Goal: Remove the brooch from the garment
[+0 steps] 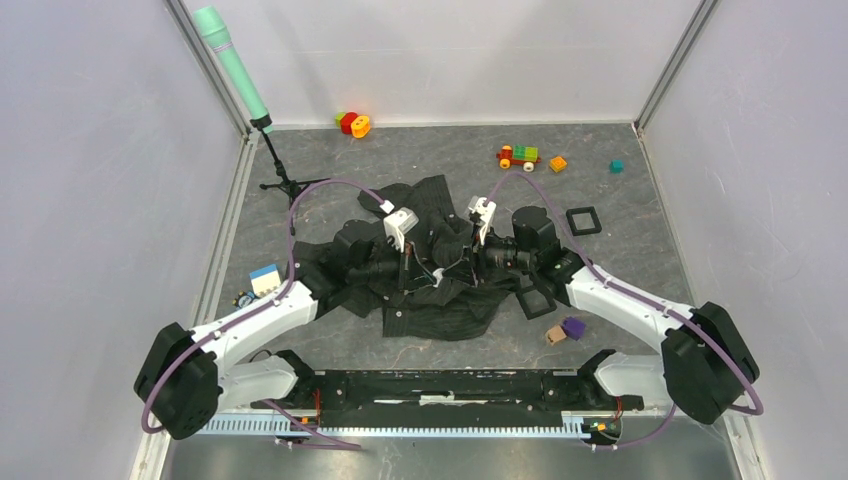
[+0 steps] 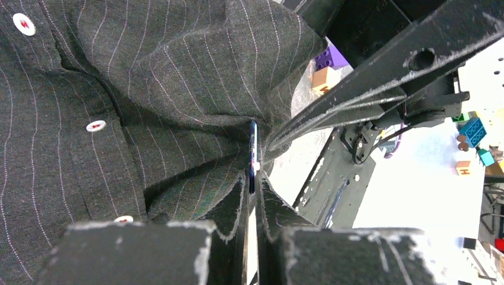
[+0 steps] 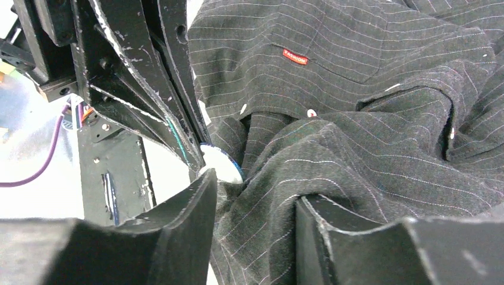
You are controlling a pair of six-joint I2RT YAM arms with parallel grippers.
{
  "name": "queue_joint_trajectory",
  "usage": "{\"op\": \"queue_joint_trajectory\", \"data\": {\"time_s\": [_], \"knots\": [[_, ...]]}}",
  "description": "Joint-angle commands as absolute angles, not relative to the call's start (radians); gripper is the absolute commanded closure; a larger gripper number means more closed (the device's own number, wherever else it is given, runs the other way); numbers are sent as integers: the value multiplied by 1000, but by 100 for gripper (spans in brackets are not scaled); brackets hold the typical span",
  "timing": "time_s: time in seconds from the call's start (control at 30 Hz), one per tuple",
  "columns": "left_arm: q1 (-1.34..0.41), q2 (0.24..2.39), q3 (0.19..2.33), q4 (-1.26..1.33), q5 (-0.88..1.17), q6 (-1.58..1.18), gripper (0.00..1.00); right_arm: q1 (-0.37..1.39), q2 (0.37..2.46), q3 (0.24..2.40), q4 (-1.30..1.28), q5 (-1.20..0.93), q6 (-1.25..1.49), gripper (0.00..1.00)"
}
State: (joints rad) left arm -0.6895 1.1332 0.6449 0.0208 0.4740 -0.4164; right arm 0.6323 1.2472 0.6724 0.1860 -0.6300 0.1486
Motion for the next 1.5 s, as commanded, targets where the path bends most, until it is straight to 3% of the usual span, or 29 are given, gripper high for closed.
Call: {"op": "queue_joint_trajectory", "data": {"time_s": [0.0,0.17,0.43,0.53,0.67,0.73,0.8,0.83,0.93,1.0,1.07,1.27,1.47], "knots": [[-690,1078,621,109,488,-345,98,622,1255,664,251,-690,154,53],[-690,1049,592,160,492,-341,98,620,1258,633,299,-719,179,59],[-689,1007,562,198,403,-340,98,604,1241,585,346,-704,234,57],[-689,993,540,253,365,-349,98,603,1247,536,474,-738,326,52],[-689,977,499,352,283,-380,98,603,1279,475,665,-787,470,53],[-691,977,485,393,266,-387,98,604,1287,441,769,-792,535,56],[-690,989,485,401,251,-394,98,604,1292,430,825,-796,572,70],[-690,997,495,386,254,-394,95,604,1292,431,828,-796,576,76],[-691,1011,543,275,292,-381,52,603,1279,465,742,-761,529,100],[-691,1000,562,213,268,-386,36,604,1262,521,558,-706,419,100],[-691,977,590,133,224,-393,31,604,1247,568,407,-670,316,100],[-690,1032,782,-196,186,-372,36,604,1214,632,227,-651,209,100],[-696,1131,851,-402,220,-403,58,605,1193,618,226,-648,212,100]]}}
